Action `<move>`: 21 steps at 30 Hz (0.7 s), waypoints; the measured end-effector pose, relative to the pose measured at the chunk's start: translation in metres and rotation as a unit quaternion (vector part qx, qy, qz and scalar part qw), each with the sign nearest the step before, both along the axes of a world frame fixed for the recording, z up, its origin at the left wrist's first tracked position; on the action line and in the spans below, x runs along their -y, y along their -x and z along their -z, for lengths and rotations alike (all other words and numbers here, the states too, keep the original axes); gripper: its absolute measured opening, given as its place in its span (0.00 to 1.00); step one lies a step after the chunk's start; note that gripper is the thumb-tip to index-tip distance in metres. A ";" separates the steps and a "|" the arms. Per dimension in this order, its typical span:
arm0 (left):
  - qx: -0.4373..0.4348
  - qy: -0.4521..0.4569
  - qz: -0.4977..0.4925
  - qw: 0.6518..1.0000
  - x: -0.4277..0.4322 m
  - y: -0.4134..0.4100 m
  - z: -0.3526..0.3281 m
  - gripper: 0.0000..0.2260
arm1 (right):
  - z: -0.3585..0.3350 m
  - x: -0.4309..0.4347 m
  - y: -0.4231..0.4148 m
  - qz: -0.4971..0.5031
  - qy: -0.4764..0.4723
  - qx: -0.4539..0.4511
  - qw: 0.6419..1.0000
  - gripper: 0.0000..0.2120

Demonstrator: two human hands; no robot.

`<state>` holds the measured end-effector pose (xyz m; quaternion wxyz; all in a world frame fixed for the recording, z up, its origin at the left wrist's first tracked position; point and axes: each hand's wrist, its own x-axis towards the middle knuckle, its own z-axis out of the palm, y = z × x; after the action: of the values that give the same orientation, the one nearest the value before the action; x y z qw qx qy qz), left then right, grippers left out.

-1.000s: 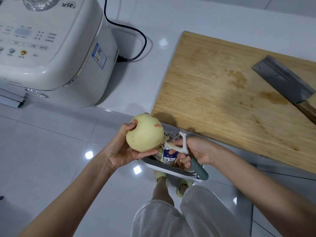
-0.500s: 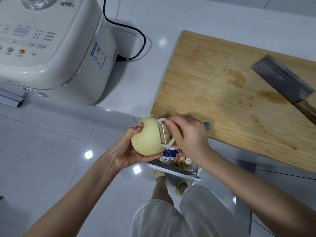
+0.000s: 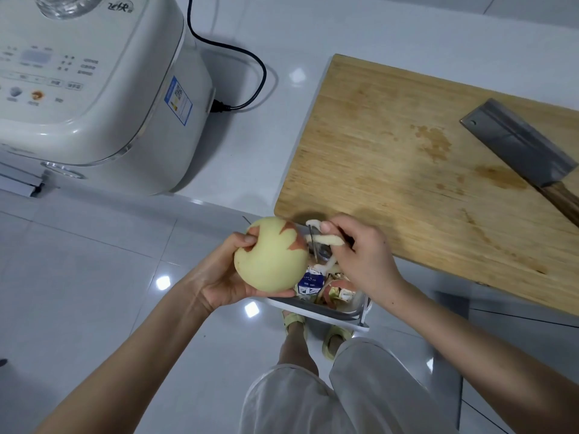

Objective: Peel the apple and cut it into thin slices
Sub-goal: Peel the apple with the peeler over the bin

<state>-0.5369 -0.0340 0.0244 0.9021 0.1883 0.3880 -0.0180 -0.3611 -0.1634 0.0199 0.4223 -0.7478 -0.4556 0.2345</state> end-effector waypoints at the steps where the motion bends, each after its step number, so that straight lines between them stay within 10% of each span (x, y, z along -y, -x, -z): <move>1: -0.004 -0.006 0.012 1.000 0.001 0.000 0.000 0.31 | -0.006 -0.004 0.000 -0.011 -0.023 0.019 0.999 0.12; 10: -0.048 -0.011 0.023 0.999 0.006 -0.009 0.000 0.29 | -0.017 -0.026 0.003 -0.057 -0.117 0.260 0.957 0.20; 16: -0.077 -0.028 0.037 0.996 0.004 -0.010 -0.001 0.23 | -0.017 -0.024 0.001 -0.063 -0.116 0.243 0.961 0.17; 21: -0.060 -0.004 0.032 0.998 0.002 -0.009 0.000 0.39 | -0.004 -0.011 -0.007 -0.051 -0.106 0.167 0.979 0.14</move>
<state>-0.5276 -0.0360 0.0247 0.8755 0.2026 0.4351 -0.0566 -0.3536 -0.1524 0.0236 0.4047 -0.7029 -0.5797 0.0784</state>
